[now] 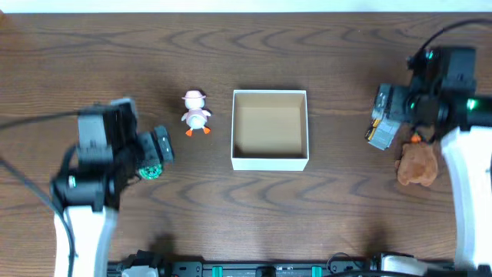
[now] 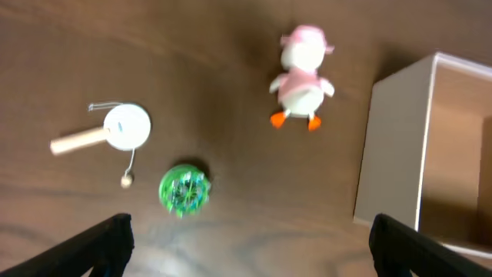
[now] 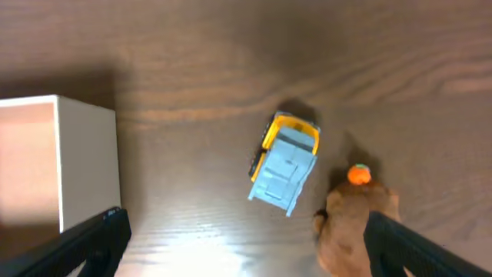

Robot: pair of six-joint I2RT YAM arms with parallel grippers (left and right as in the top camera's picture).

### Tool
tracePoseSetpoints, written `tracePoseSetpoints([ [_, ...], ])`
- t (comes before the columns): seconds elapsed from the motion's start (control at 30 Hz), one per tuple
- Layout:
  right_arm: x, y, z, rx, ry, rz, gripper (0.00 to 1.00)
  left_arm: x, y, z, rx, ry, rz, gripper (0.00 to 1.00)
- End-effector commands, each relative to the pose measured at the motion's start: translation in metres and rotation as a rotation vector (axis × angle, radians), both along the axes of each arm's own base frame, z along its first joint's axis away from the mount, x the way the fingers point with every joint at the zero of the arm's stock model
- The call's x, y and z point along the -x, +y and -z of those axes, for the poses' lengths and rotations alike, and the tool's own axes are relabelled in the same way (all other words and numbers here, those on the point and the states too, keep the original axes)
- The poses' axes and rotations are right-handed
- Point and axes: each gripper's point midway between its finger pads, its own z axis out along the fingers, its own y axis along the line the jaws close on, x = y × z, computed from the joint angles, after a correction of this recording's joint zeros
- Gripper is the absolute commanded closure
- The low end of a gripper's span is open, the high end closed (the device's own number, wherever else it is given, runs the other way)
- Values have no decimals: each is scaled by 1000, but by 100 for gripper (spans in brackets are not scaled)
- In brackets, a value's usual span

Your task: Pack container

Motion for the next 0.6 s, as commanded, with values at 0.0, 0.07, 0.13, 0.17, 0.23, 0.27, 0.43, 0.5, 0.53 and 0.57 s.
tracePoseSetpoints([
  [0.0, -8, 3, 6, -90, 35, 1, 1, -10, 0, 1, 12, 71, -2, 2],
  [0.07, -5, -13, 21, -60, 91, 98, 1, -9, 0, 13, 13, 129, -3, 2],
  [0.13, -1, -33, 34, -40, 137, 262, 1, -7, 0, 21, 14, 170, -3, 2],
  [0.17, -1, -38, 42, -38, 156, 308, 1, -6, 0, 26, 15, 192, -3, 2],
  [0.23, -2, -43, 55, -39, 192, 328, 1, -5, 0, 31, 15, 218, -3, 2],
  [0.27, -2, -45, 62, -44, 213, 345, 1, -5, 0, 32, 15, 226, -3, 2],
  [0.43, -3, -52, 101, -60, 321, 398, 1, -5, 0, 32, 15, 225, -3, 2],
  [0.5, -3, -51, 115, -59, 361, 398, 1, -5, 0, 32, 15, 226, -3, 2],
  [0.53, -3, -51, 123, -59, 386, 398, 1, -5, 0, 32, 15, 226, -3, 2],
  [0.57, -3, -51, 130, -59, 406, 398, 1, -5, 0, 32, 15, 226, -3, 2],
])
